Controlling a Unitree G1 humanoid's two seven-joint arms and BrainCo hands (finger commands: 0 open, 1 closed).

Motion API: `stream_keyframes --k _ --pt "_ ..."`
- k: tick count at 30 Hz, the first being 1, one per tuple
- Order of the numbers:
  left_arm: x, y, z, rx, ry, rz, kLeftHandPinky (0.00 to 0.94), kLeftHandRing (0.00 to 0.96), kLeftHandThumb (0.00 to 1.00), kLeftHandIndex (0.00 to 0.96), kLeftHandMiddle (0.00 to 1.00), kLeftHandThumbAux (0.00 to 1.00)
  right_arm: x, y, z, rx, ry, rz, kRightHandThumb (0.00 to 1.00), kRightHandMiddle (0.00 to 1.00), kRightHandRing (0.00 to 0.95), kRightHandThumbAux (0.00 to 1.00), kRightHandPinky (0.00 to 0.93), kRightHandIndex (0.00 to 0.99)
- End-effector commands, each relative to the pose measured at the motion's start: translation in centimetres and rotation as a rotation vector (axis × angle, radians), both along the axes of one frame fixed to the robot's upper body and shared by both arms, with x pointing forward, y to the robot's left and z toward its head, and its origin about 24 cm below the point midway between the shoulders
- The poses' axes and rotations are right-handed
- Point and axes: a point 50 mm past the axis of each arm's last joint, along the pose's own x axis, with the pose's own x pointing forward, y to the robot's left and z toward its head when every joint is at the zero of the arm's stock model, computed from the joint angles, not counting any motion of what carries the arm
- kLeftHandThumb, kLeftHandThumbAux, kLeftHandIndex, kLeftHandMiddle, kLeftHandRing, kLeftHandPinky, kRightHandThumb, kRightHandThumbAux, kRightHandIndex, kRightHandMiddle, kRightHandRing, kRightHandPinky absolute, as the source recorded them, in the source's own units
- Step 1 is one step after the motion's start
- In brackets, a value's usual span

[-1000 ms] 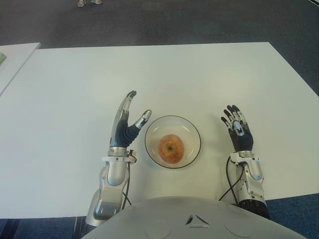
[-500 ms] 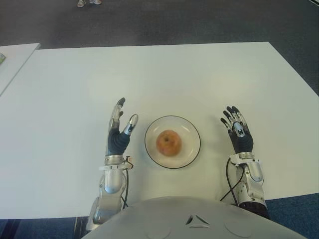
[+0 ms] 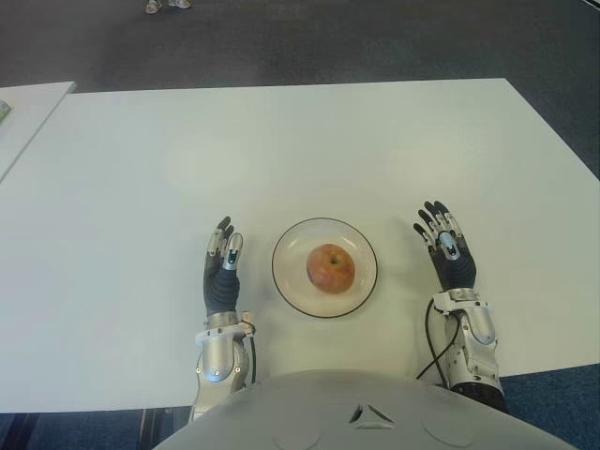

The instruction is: Put the apples into the plate.

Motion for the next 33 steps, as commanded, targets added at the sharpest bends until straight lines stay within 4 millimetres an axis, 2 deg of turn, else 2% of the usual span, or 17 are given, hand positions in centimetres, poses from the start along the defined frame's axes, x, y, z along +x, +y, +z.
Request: stream_keyframes --k 1,8,10,14,17,22,26,33 --pt "-0.4 -0.4 -0.7 -0.107 -0.015 0.034 0.001 0.0 0.044 0.206 0.028 0.282 -2.2 0.3 -2.8 0.062 0.165 -0.009 0.114 0.072 0.019 0.473 0.0 0.081" --pt "-1.4 -1.1 -1.7 -0.073 -0.009 0.013 0.0 0.0 0.054 0.203 0.037 0.264 -2.3 0.3 -2.5 0.066 0.165 0.006 0.12 0.077 0.023 0.479 0.0 0.083" --pt "-1.7 -1.7 -2.2 -0.049 0.0 0.004 0.0 0.0 0.058 0.207 0.042 0.26 -2.4 0.3 -2.3 0.068 0.153 0.025 0.117 0.073 0.019 0.479 0.0 0.076" --pt "-2.4 -3.7 -1.3 0.013 -0.002 -0.01 0.018 0.0 0.06 0.189 0.046 0.252 -2.5 0.4 -1.6 0.055 0.114 0.077 0.101 0.067 0.012 0.477 0.0 0.065" --pt "-2.7 -3.8 -1.3 0.046 0.027 -0.011 0.021 0.0 0.057 0.162 0.043 0.248 -2.6 0.4 -1.2 0.046 0.095 0.105 0.091 0.063 0.007 0.474 0.0 0.059" --pt "-3.4 -3.9 -1.5 0.094 0.102 -0.01 0.028 0.0 0.042 0.035 0.009 0.243 -2.8 0.4 -0.5 0.025 0.057 0.153 0.073 0.047 0.0 0.469 0.0 0.044" --pt "-4.4 -3.6 -1.8 0.129 0.149 -0.023 0.025 0.0 0.043 0.007 0.001 0.257 -2.8 0.5 0.1 0.026 0.033 0.177 0.062 0.034 0.0 0.481 0.0 0.029" --pt "-4.9 -3.5 -2.0 0.153 0.159 -0.04 0.006 0.0 0.055 0.0 0.0 0.28 -3.0 0.8 0.6 0.023 0.012 0.208 0.063 0.008 0.0 0.5 0.0 0.005"
